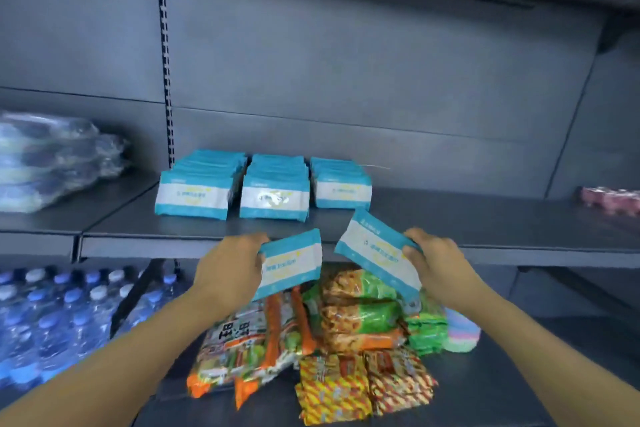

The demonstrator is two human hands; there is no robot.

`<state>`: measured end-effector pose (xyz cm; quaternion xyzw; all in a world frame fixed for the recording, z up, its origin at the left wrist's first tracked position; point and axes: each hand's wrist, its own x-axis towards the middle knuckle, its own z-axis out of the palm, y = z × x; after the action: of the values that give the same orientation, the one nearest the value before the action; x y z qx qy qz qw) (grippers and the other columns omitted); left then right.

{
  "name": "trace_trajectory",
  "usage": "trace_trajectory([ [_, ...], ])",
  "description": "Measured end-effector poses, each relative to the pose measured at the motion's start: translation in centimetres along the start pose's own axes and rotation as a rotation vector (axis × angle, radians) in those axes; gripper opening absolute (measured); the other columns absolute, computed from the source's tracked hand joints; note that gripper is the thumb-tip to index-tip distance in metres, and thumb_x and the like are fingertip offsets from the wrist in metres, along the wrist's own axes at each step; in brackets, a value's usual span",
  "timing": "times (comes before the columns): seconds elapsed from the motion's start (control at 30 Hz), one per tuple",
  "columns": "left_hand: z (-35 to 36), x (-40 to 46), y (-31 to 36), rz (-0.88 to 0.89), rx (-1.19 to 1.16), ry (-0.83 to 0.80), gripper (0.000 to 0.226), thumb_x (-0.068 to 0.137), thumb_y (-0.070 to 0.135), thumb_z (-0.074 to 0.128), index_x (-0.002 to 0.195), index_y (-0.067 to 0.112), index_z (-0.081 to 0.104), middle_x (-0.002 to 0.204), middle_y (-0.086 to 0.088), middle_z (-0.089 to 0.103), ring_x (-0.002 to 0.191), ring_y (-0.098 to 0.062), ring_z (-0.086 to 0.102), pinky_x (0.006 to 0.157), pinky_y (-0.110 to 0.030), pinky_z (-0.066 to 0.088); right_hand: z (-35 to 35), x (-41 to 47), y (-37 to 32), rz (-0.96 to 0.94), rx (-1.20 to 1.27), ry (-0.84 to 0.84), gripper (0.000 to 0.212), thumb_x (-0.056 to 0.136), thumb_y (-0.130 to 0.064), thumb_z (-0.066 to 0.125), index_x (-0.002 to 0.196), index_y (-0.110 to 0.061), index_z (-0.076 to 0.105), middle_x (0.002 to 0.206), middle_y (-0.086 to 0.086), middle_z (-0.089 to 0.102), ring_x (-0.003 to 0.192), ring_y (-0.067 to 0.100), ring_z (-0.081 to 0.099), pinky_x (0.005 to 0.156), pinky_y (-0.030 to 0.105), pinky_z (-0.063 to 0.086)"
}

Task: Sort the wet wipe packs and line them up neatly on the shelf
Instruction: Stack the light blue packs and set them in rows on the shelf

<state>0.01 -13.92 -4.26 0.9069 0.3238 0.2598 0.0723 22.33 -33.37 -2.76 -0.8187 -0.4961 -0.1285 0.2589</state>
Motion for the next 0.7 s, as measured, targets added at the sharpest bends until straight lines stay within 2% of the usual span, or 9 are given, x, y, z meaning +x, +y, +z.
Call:
trace_trajectory([
  [0.1, -0.4, 2.5, 2.5, -0.027, -0.034, 0.01, 0.029, 0.098, 0.017, 0.043, 0.125, 0.018, 0.053, 0.102, -0.009, 0.064, 0.075, -0.025, 0.051, 0.069, -0.036, 0.048, -0.7, 4.7, 2.6, -0.035, -0.008, -0.003, 0.016, 0.096, -0.015, 0.047, 0.107, -0.009, 0.057, 0.087, 0.012, 0.064, 0.08, 0.034, 0.057, 0.067, 0.039, 0.042],
  [0.17, -0.6, 4.0, 3.6, -0.053, -0.038, 0.027, 0.026, 0.097, 0.016, 0.043, 0.121, 0.02, 0.055, 0.1, -0.008, 0.063, 0.076, -0.026, 0.051, 0.071, -0.037, 0.05, -0.6, 7.8, 3.6, -0.065, -0.013, -0.021, 0.017, 0.096, -0.016, 0.046, 0.107, -0.01, 0.058, 0.095, 0.013, 0.066, 0.083, 0.032, 0.059, 0.067, 0.038, 0.043],
  [0.3, -0.9, 6.8, 4.5, -0.104, 0.002, 0.028, 0.027, 0.096, 0.015, 0.044, 0.117, 0.022, 0.057, 0.112, -0.005, 0.063, 0.096, -0.027, 0.057, 0.079, -0.039, 0.049, 0.8, 13.4, 4.4, -0.089, -0.016, -0.053, 0.022, 0.096, -0.018, 0.044, 0.113, -0.016, 0.058, 0.101, 0.009, 0.066, 0.083, 0.027, 0.06, 0.066, 0.036, 0.046],
  [0.4, -1.1, 8.6, 4.3, -0.119, -0.008, 0.01, 0.024, 0.095, 0.013, 0.045, 0.112, 0.022, 0.059, 0.106, -0.007, 0.065, 0.086, -0.026, 0.055, 0.078, -0.039, 0.05, 2.5, 16.5, 4.6, -0.105, 0.0, -0.09, 0.021, 0.096, -0.018, 0.042, 0.109, -0.014, 0.058, 0.1, 0.009, 0.065, 0.082, 0.028, 0.06, 0.066, 0.039, 0.048],
  [0.57, -1.0, 10.4, 3.7, -0.124, -0.01, 0.004, 0.029, 0.096, 0.014, 0.045, 0.119, 0.025, 0.059, 0.11, -0.003, 0.064, 0.08, -0.022, 0.053, 0.069, -0.029, 0.045, 4.5, 20.3, 4.3, -0.135, -0.001, -0.113, 0.018, 0.097, -0.017, 0.043, 0.103, -0.011, 0.059, 0.097, 0.008, 0.062, 0.083, 0.028, 0.058, 0.069, 0.037, 0.047],
  [0.63, -0.7, 10.9, 3.3, -0.106, -0.025, -0.01, 0.027, 0.097, 0.014, 0.045, 0.117, 0.024, 0.059, 0.102, -0.002, 0.063, 0.07, -0.018, 0.05, 0.064, -0.028, 0.041, 5.4, 21.4, 4.5, -0.12, -0.023, -0.12, 0.014, 0.097, -0.017, 0.044, 0.098, -0.015, 0.058, 0.096, 0.006, 0.061, 0.085, 0.028, 0.058, 0.067, 0.035, 0.044],
  [0.7, -0.3, 11.2, 3.0, -0.092, -0.037, -0.026, 0.024, 0.097, 0.014, 0.045, 0.115, 0.023, 0.058, 0.091, 0.001, 0.058, 0.063, -0.013, 0.046, 0.06, -0.027, 0.037, 6.3, 21.8, 4.7, -0.097, -0.03, -0.135, 0.016, 0.097, -0.018, 0.045, 0.104, -0.016, 0.058, 0.102, 0.006, 0.062, 0.09, 0.029, 0.059, 0.07, 0.035, 0.045],
])
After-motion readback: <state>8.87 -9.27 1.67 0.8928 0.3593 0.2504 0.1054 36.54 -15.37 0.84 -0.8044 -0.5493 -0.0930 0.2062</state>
